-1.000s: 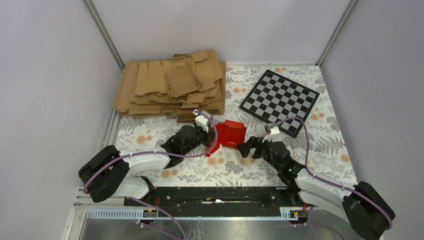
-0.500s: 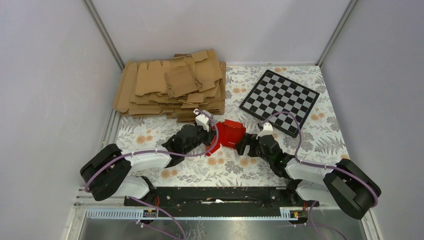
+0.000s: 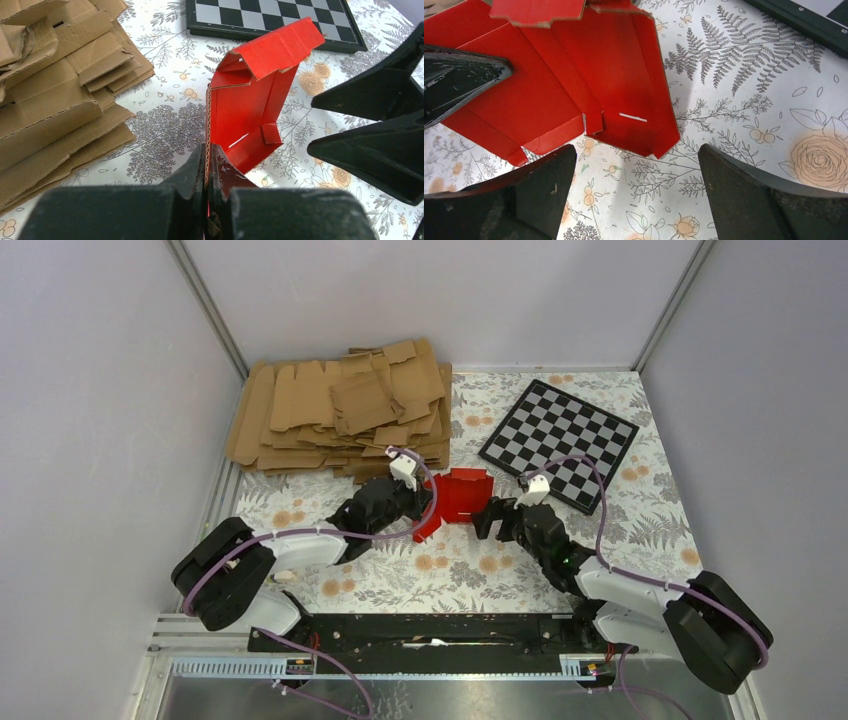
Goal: Fold the paper box
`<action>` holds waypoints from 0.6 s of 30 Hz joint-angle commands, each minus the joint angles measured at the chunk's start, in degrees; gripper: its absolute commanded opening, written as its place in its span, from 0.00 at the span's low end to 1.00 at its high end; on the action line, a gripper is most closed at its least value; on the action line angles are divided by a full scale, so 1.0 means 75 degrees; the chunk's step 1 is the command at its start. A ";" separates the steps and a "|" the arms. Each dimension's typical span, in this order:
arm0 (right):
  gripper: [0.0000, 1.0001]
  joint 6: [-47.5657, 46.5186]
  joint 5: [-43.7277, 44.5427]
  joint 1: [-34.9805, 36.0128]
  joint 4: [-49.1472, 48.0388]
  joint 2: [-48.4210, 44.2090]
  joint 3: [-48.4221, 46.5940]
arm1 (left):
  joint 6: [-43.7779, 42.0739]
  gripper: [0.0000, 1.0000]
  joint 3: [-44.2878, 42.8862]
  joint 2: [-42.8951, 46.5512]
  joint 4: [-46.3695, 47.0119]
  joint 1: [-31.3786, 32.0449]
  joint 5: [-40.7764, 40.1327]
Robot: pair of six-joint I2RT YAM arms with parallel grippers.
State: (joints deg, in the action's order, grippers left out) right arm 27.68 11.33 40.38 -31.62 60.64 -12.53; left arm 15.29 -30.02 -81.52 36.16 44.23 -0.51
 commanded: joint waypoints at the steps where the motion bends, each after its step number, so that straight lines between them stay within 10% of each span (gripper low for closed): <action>1: 1.00 -0.0675 -0.0069 0.0031 0.0089 0.0267 -0.0297 | -0.0088 0.00 -0.0215 -0.0020 0.0371 -0.0006 0.0452; 7: 1.00 -0.0854 0.0778 0.0033 0.0126 0.0667 -0.0562 | -0.0409 0.00 -0.0204 0.0036 0.0307 -0.0001 0.0596; 18: 0.99 -0.1209 -0.1368 -0.0439 -0.1414 0.1812 -0.0652 | -0.0535 0.00 -0.0271 -0.0025 0.0135 0.0015 0.0902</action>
State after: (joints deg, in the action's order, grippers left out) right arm 20.10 6.50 38.15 -35.22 71.35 -15.59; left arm 12.58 -30.52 -82.02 36.03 44.23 4.23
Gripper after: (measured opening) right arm 0.993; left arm 0.021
